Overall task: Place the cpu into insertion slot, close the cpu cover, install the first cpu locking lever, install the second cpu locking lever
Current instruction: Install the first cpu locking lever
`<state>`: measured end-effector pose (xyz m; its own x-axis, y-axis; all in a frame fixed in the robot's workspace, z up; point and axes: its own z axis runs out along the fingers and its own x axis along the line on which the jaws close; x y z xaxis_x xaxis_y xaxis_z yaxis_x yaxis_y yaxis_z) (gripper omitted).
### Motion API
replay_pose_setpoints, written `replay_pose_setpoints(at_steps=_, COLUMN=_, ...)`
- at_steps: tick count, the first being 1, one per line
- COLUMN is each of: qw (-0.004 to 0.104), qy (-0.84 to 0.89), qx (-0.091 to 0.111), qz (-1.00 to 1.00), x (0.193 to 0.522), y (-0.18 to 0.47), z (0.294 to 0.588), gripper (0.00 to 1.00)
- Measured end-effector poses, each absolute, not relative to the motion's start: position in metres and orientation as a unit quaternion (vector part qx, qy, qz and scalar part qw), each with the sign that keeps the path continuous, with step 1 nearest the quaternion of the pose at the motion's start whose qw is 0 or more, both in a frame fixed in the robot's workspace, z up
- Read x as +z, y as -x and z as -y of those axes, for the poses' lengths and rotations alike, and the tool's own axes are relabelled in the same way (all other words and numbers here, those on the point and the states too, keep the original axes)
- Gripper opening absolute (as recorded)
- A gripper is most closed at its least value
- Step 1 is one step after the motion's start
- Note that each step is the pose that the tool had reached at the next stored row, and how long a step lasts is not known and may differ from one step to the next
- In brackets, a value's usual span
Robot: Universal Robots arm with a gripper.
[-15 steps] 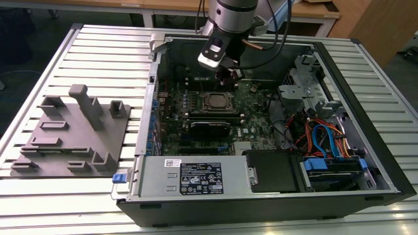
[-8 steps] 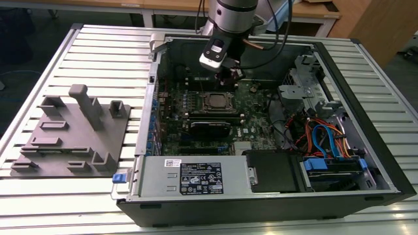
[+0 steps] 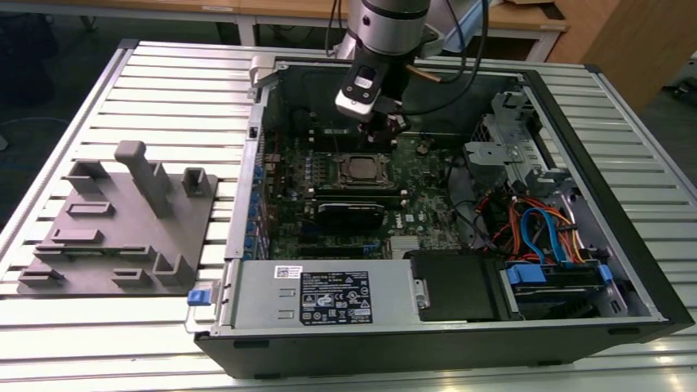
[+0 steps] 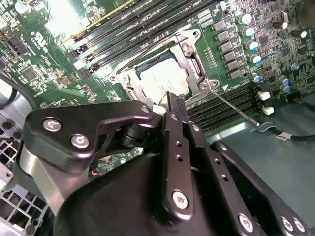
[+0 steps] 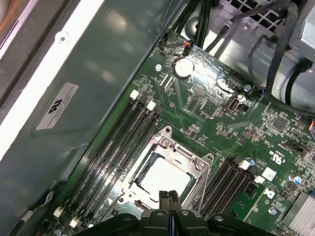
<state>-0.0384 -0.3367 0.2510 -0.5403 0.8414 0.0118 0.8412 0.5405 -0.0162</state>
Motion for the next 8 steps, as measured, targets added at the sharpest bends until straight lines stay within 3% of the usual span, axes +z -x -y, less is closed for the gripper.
replay_pose_setpoints(at_steps=8, qw=0.009, qy=0.455, qx=0.005, qz=0.89, x=0.251, y=0.0384, z=0.3367, gripper=0.1)
